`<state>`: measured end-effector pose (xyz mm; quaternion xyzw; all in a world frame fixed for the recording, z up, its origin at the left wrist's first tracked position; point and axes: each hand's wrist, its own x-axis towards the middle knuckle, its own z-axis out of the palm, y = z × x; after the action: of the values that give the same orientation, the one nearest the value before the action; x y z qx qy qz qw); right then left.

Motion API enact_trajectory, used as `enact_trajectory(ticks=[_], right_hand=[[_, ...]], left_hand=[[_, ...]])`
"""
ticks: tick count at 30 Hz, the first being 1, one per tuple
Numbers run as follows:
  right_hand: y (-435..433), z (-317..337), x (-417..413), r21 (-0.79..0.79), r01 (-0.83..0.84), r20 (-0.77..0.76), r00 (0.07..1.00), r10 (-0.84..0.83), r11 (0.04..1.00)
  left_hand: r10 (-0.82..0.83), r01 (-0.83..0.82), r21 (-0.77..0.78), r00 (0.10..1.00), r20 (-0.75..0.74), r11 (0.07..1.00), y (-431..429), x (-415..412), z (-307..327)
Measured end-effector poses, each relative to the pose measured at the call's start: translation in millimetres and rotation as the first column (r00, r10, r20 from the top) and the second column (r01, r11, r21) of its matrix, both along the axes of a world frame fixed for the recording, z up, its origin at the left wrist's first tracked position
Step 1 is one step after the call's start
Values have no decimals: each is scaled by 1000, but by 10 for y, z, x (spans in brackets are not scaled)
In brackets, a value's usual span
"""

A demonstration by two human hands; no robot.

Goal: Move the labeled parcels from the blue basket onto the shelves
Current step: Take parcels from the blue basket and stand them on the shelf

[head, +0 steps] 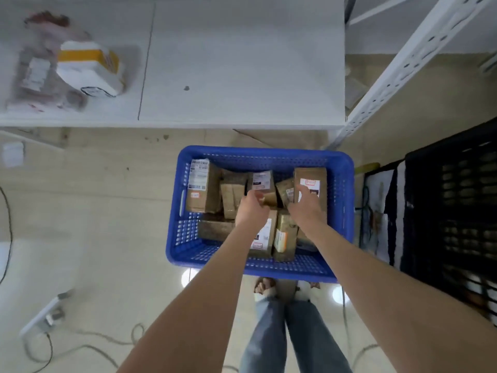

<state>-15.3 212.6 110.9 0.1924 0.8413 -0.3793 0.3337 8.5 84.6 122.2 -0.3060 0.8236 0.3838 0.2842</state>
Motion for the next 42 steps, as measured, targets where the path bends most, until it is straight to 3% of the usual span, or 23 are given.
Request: enact_trajectory(ticks=[6, 13, 17, 24, 28, 34, 42], right_hand=[[-69, -956, 207, 10, -116, 167, 980, 113, 993], [-163, -1913, 305, -61, -134, 251, 957, 145, 989], [-302, -2251, 329, -105, -11, 315, 948, 44, 994], [-460, -2435, 357, -150, 214, 393, 909, -140, 965], [-455, -2114, 262, -202, 241, 323, 931, -168, 949], [-372, -1085, -27, -302, 314, 236, 939, -249, 900], [-231, 363, -117, -442, 352, 310, 923, -228, 825]], left_hand=[[112, -110, -22, 984, 142, 994, -60, 411, -1065], [215, -203, -85, 962, 167, 975, -84, 657, -2052], [276, -260, -108, 943, 183, 960, -100, 662, -2434], [329, -336, -19, 907, 264, 942, -198, 660, -2660], [406, -409, -13, 900, 158, 912, -270, 625, -2353], [481, -479, 44, 876, -30, 877, -317, 430, -1353], [544, -507, 206, 812, -211, 837, -293, 215, 294]])
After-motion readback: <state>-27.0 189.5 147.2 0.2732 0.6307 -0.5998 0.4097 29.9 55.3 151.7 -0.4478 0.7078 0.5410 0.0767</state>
